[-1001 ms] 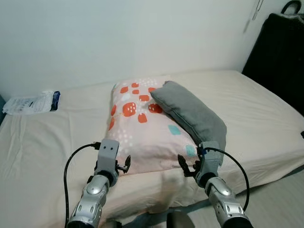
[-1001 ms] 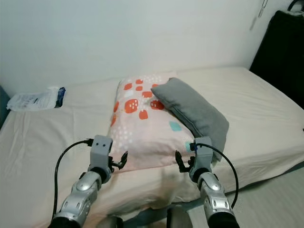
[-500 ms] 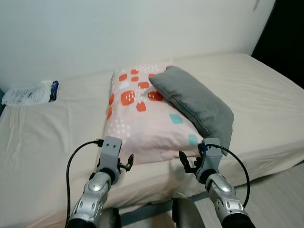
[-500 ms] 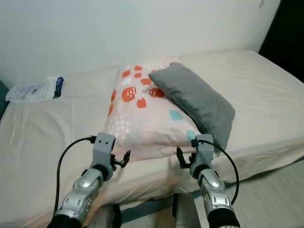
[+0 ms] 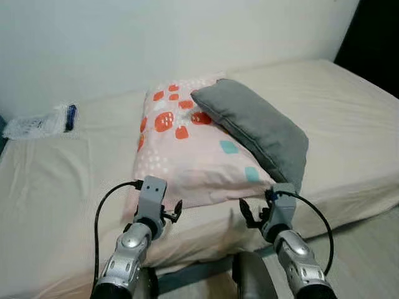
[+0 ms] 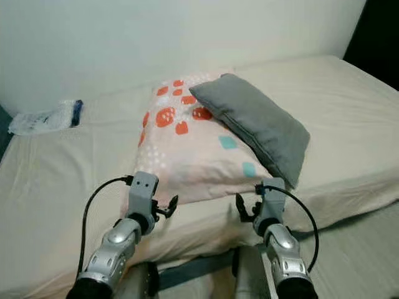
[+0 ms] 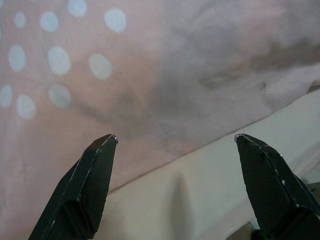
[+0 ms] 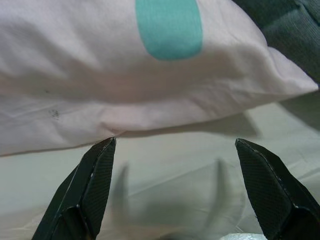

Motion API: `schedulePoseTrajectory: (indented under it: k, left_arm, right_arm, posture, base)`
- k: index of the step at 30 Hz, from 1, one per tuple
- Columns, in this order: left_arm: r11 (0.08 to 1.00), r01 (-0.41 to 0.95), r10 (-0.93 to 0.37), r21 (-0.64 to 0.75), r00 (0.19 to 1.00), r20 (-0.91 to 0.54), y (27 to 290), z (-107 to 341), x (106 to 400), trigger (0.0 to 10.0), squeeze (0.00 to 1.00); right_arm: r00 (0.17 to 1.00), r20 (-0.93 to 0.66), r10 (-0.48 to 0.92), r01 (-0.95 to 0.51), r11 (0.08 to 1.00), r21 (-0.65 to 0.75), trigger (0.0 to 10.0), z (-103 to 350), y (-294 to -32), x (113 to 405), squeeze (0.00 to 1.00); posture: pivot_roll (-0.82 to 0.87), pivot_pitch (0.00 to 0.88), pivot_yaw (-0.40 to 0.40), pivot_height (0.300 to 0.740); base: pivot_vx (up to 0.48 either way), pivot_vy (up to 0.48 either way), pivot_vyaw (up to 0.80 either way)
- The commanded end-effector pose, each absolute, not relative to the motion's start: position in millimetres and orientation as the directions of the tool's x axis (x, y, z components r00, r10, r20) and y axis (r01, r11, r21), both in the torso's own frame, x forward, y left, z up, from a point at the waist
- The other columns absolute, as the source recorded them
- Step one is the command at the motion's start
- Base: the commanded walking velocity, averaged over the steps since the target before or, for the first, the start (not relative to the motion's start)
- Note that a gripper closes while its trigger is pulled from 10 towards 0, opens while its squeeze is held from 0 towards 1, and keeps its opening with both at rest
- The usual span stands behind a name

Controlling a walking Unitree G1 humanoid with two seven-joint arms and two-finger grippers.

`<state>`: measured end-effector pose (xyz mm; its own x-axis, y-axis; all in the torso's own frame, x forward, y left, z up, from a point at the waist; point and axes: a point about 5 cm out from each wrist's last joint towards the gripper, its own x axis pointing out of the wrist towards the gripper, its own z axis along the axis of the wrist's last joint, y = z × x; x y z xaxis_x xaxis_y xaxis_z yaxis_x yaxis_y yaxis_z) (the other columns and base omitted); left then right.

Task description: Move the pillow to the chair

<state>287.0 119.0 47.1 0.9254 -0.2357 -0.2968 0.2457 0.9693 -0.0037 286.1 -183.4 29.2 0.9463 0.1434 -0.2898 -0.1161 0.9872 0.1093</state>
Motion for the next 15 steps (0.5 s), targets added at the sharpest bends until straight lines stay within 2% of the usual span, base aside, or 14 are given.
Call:
schedulePoseTrajectory:
  k: [1, 8, 15]
  left_arm:
    - [0.971, 0.237, -0.226, -0.004, 0.92, -0.32, 120.6, 41.9, 285.1, 10.0, 0.0]
    - [0.986, 0.168, -0.164, -0.012, 0.935, -0.314, 124.3, 39.0, 284.7, 10.0, 0.0]
    - [0.992, 0.124, -0.125, -0.024, 0.941, -0.315, 125.7, 35.6, 281.8, 10.0, 0.0]
  right_arm:
    - [0.941, -0.298, 0.158, -0.132, 0.986, 0.106, 10.0, 28.0, -179.4, 284.7, 0.0]
    - [0.927, -0.309, 0.212, -0.209, 0.977, 0.042, 10.0, 30.6, -175.9, 289.2, 0.0]
    - [0.926, -0.303, 0.226, -0.225, 0.974, 0.038, 10.0, 32.0, -174.9, 290.1, 0.0]
  posture:
    - [-0.15, 0.063, 0.003, 0.581]
    - [-0.17, 0.05, -0.079, 0.581]
    - [-0.19, 0.047, -0.112, 0.581]
  base:
    - [0.0, 0.0, 0.0]
    - [0.0, 0.0, 0.0]
    - [0.0, 0.0, 0.0]
